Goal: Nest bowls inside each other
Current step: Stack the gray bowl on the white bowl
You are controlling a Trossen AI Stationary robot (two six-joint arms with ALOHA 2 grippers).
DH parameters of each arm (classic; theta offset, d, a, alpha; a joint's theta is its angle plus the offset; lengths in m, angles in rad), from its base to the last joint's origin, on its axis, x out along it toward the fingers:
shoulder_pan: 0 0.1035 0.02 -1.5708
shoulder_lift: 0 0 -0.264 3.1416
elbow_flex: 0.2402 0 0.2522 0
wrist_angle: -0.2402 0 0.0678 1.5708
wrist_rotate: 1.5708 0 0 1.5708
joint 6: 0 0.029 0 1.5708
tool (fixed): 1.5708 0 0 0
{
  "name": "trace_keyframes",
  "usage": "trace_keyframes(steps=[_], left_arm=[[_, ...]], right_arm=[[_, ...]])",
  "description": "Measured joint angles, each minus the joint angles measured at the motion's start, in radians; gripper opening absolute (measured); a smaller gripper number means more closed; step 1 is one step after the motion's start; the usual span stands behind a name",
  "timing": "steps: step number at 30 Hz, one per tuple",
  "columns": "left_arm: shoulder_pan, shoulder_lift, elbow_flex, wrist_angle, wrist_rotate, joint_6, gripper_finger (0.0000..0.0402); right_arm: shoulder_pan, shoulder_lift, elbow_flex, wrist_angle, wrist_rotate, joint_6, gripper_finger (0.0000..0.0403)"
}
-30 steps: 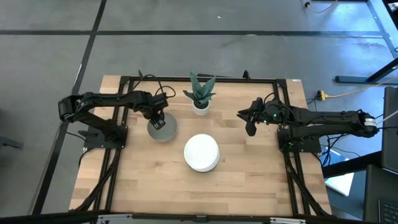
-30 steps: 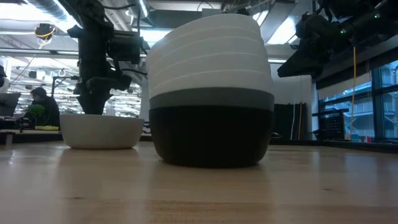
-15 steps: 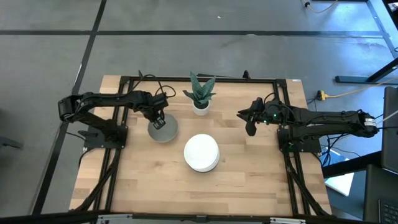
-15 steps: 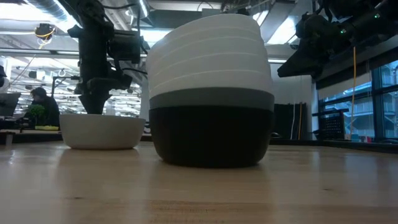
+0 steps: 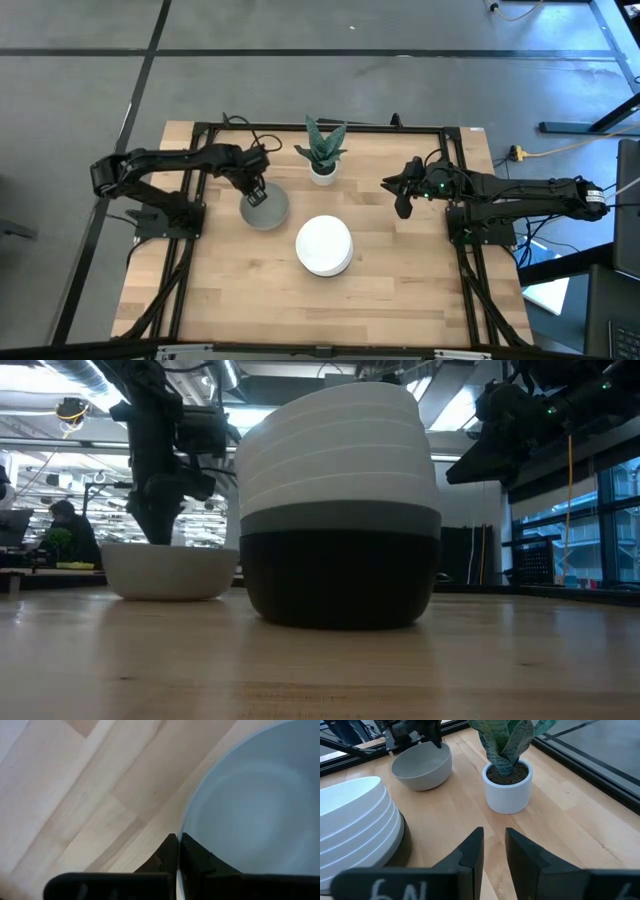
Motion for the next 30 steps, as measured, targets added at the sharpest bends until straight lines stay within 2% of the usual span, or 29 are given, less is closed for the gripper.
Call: trace_keyframes(steps=[4, 10, 16, 19, 23, 30], left_arm=[[0.012, -0.055, 0.000, 0.011, 0.012, 0.001, 0.0001], [0.030, -0.166, 0.044, 0.018, 0.093, 0.000, 0.0001], [0.003, -0.236, 0.109, 0.119, 0.141, -0.002, 0.0001], [-0.028, -0.237, 0.152, 0.140, 0.182, -0.003, 0.0000], [-0.098, -0.227, 0.208, 0.248, 0.241, -0.013, 0.0000], [-0.233, -0.164, 0.291, 0.300, 0.248, -0.057, 0.0000]], right_arm=[[0.000, 0.000, 0.000, 0.000, 0.000, -0.002, 0.0081], [0.000, 0.000, 0.000, -0.001, 0.001, -0.008, 0.0081], [0.000, 0.000, 0.000, 0.000, 0.001, -0.014, 0.0081], [-0.001, 0.000, 0.000, 0.000, 0.002, -0.016, 0.0081], [0.000, 0.000, 0.000, 0.001, 0.002, -0.019, 0.0081], [-0.001, 0.000, 0.000, 0.003, 0.003, -0.022, 0.0081]])
